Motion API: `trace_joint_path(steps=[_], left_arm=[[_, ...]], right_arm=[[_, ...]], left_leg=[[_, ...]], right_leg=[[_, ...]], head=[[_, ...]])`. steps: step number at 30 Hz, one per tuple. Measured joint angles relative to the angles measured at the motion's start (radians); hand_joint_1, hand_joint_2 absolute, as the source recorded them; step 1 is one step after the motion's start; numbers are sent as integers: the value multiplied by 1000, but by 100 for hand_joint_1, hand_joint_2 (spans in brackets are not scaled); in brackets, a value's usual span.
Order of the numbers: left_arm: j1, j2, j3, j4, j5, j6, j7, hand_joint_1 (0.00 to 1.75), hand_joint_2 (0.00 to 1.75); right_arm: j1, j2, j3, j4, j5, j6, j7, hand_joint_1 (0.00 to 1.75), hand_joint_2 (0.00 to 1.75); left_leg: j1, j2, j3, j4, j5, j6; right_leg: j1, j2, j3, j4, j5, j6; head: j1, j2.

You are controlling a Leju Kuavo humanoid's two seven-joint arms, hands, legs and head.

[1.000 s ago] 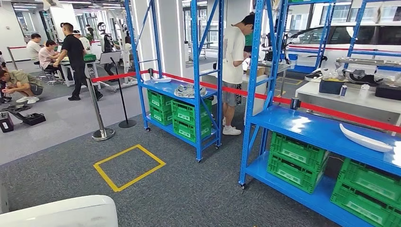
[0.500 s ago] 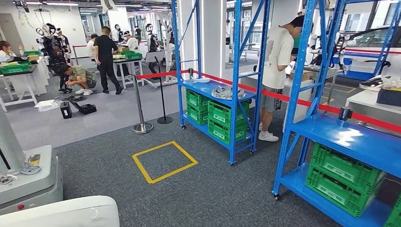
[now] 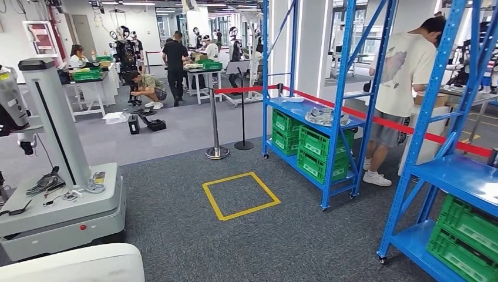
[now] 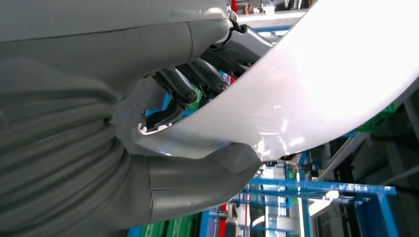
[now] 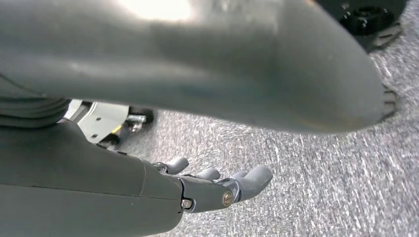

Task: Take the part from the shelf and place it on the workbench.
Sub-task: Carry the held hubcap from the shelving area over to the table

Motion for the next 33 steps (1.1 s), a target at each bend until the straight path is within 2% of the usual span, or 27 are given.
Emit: trace_joint_path(steps=[1, 3, 4, 5, 6, 7, 8, 9, 11, 13, 14, 15, 16, 18, 19, 20, 21, 22, 23, 24, 26, 28, 29, 30, 31, 32, 33], left_arm=[[1, 0, 1, 0, 0, -1, 0, 175, 175], [-2, -1, 2, 0, 0, -3, 1, 175, 175], [-5, -2, 3, 2, 3, -5, 3, 175, 175], [-7, -3, 3, 4, 6, -7, 5, 175, 175], [-8, -3, 3, 7, 12, -10, 8, 175, 175], [-7, -4, 3, 10, 18, -12, 11, 175, 175], [-7, -4, 3, 13, 22, -13, 13, 175, 175], [-7, -4, 3, 16, 26, -14, 14, 175, 175], [-9, -4, 3, 21, 34, -15, 15, 175, 175], [-12, -5, 3, 27, 46, -19, 18, 175, 175], [-13, -5, 2, 29, 56, -24, 20, 175, 175], [-14, -4, 2, 31, 65, -28, 22, 175, 175], [-13, -3, 2, 32, 75, -32, 24, 175, 175], [-15, -1, 3, 34, 86, -35, 25, 175, 175], [-16, 0, 3, 35, 88, -37, 26, 175, 175], [-17, 1, 2, 37, 90, -39, 26, 175, 175], [-15, 1, 2, 39, 92, -40, 27, 175, 175], [-8, 1, 3, 40, 95, -44, 26, 175, 175], [3, 1, 3, 40, 99, -49, 26, 175, 175], [16, 1, 5, 37, 105, -56, 26, 175, 175], [41, 1, 11, 29, 114, -72, 24, 175, 175], [55, 1, 15, 24, 121, -85, 21, 175, 175], [59, 1, 15, 23, 123, -90, 21, 175, 175], [62, 1, 15, 23, 124, -93, 21, 175, 175], [65, 1, 15, 22, 124, -94, 22, 175, 175], [66, 1, 15, 22, 124, -94, 23, 175, 175], [64, 0, 15, 21, 123, -93, 25, 175, 175]], right_arm=[[-1, 0, 2, 0, 0, 0, 0, 0, 0], [-3, 0, 3, 0, 0, 2, 1, 0, 0], [-3, 0, 3, 0, 0, 3, 2, 0, 0], [-2, 0, 3, 0, -1, 4, 4, 0, 0], [0, 0, 3, 0, -1, 6, 5, 0, 0], [1, 0, 3, 0, -1, 6, 7, 0, 0], [2, 0, 3, 0, -1, 6, 8, 0, 0], [3, -1, 3, 0, -1, 6, 9, 0, 0], [2, -1, 3, 0, -2, 6, 11, 0, 0], [1, -2, 3, 0, -3, 6, 15, 0, 0], [0, -2, 3, 0, -4, 6, 17, 0, 0], [-1, -1, 3, 0, -4, 6, 17, 0, 0], [-2, -1, 3, 0, -4, 6, 17, 0, 0], [-3, -1, 4, 0, -4, 6, 16, 0, 0], [-2, -1, 4, 0, -4, 5, 16, 0, 0], [0, -1, 4, 0, -3, 3, 16, 0, 0], [2, -1, 4, 0, -3, 2, 16, 0, 0], [3, -1, 5, 0, -3, 1, 16, 0, 0], [4, -1, 5, 0, -3, 0, 16, 0, 0], [4, -1, 5, 0, -2, 0, 17, 0, 0], [5, 0, 6, 0, -4, 0, 18, 0, 0], [6, 1, 6, 0, -10, 0, 17, 0, 0], [6, 1, 6, 0, -14, 0, 14, 0, 0], [4, 1, 6, 0, -17, 0, 12, 0, 0], [2, 1, 6, 0, -19, 0, 8, 0, 0], [-1, 1, 6, 0, -21, 0, 5, 0, 0], [-2, 1, 6, 0, -22, 1, 4, 0, 0]], left_leg=[[3, -13, 3, -4, 4, 4], [10, -39, 9, -12, 13, 14], [12, -51, 6, -13, 15, 18], [13, -64, 4, -12, 17, 21], [13, -79, 3, -11, 19, 24], [13, -95, 2, -10, 19, 24], [14, -110, 1, -9, 19, 23], [15, -125, 1, -6, 18, 21], [17, -152, -3, 5, 13, 11], [17, -176, -13, 13, 9, -4], [18, -188, -18, 13, 8, -12], [20, -199, -21, 9, 10, -20], [20, -195, -24, 11, 9, -25], [19, -145, -42, 52, -19, -34], [18, -111, -63, 99, -46, -37], [19, -88, -91, 157, -78, -40], [20, -78, -117, 213, -102, -43], [21, -73, -132, 248, -111, -45], [22, -69, -132, 250, -102, -46], [23, -63, -114, 218, -77, -47], [21, -29, -50, 95, -20, -43], [16, -4, -11, 17, 5, -29], [13, -6, -9, 9, 5, -20], [12, -20, -11, 8, 7, -12], [14, -33, -10, 5, 9, -6], [17, -44, -9, 2, 12, -1], [20, -54, -7, -1, 15, 5]], right_leg=[[-1, 8, 2, 4, -4, 7], [-4, 61, -18, 54, -37, 18], [-7, 97, -43, 109, -65, 22], [-8, 118, -75, 173, -93, 24], [-8, 127, -106, 230, -110, 26], [-9, 131, -126, 262, -110, 27], [-11, 134, -130, 257, -92, 28], [-13, 140, -116, 216, -58, 28], [-21, 183, -66, 91, 5, 30], [-24, 216, -38, 22, 22, 26], [-21, 215, -36, 18, 17, 21], [-20, 200, -33, 17, 18, 12], [-20, 188, -30, 13, 20, 4], [-22, 161, -24, 3, 26, -10], [-21, 147, -23, 1, 27, -15], [-20, 133, -23, 1, 26, -18], [-19, 118, -24, 1, 25, -20], [-18, 104, -23, 1, 24, -21], [-18, 89, -23, 1, 22, -21], [-18, 76, -21, 1, 19, -20], [-16, 53, -14, 2, 13, -14], [-12, 31, -7, 3, 7, -2], [-10, 20, -3, 2, 5, 5], [-9, 8, 1, -1, 4, 11], [-11, 8, 4, -1, 2, 19], [-13, 24, 3, 7, -6, 25], [-14, 51, -7, 32, -23, 30]], head=[[0, 0], [1, 0], [2, 0], [2, 0], [3, 0], [3, 0], [3, 0], [3, 0], [2, 0], [2, 0], [2, 0], [2, 0], [2, 0], [1, 0], [1, 0], [1, 0], [1, 0], [1, 0], [1, 0], [1, 0], [1, 0], [1, 0], [1, 0], [1, 0], [2, 0], [2, 0], [2, 0]])
